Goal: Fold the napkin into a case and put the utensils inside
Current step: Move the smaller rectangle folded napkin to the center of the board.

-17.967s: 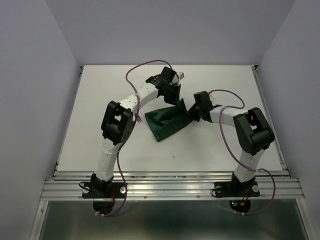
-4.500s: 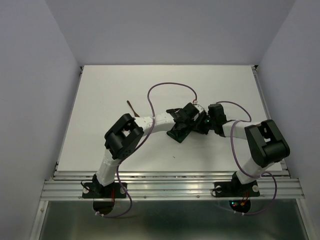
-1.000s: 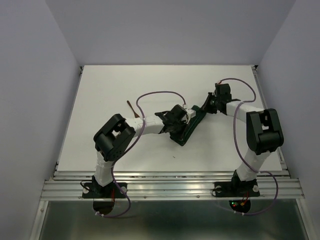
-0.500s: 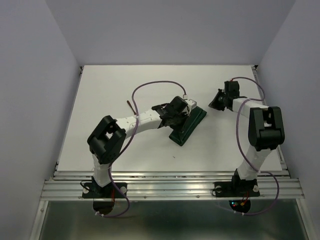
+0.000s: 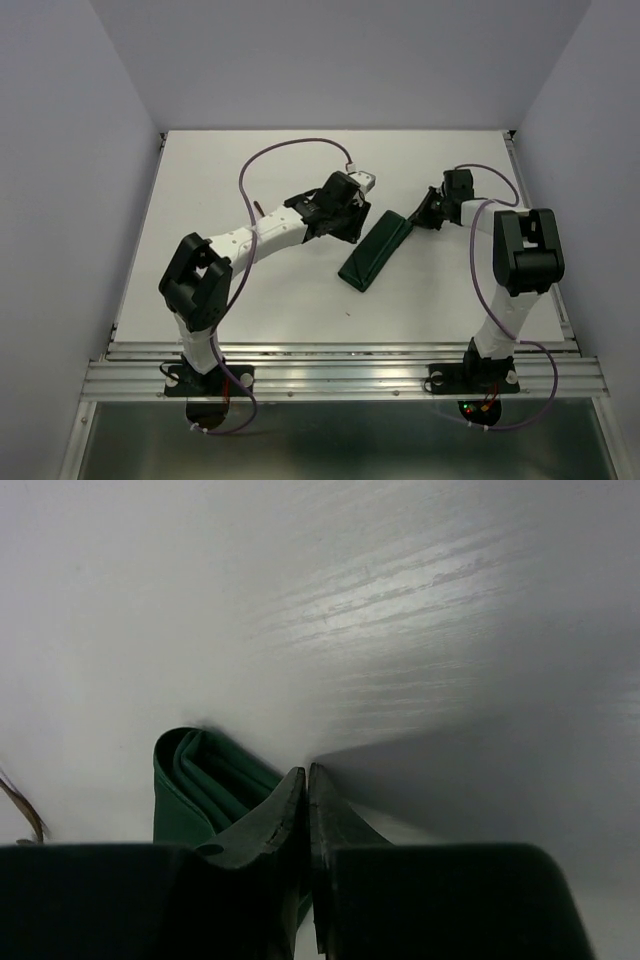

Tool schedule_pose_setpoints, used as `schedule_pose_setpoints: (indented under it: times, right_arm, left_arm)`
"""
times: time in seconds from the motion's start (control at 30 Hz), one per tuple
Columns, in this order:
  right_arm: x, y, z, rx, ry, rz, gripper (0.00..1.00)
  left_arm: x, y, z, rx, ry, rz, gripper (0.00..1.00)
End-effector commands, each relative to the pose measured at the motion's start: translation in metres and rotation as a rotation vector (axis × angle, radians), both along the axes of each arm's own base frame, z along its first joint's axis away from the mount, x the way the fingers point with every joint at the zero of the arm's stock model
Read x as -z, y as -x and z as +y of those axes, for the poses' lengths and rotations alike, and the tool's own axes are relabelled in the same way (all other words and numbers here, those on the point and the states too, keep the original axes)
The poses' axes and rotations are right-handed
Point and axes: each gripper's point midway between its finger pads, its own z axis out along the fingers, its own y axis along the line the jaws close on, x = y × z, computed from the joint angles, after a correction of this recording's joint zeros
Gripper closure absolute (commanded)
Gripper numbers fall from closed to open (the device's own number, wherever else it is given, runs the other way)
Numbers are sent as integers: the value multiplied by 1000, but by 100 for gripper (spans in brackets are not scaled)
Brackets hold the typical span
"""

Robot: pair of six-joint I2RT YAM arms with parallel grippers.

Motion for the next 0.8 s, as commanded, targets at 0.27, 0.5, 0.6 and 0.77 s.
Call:
schedule_pose_setpoints:
  times: [0.27, 0.5, 0.6, 0.77]
  right_arm:
    - [-9, 24, 43, -102, -103, -2, 89]
    - [-19, 33, 54, -146, -74, -16, 86]
    - [-25, 34, 47, -127, -37, -27, 85]
    - [-32, 35, -12, 97, 200, -33, 75]
  left_arm:
    - [-56, -56, 4, -169, -41, -204, 43]
    - [-45, -51, -5, -120, -20, -177, 23]
    - [-45, -52, -11, -112, -29, -189, 23]
    - [-51, -35, -38, -34, -11, -250, 20]
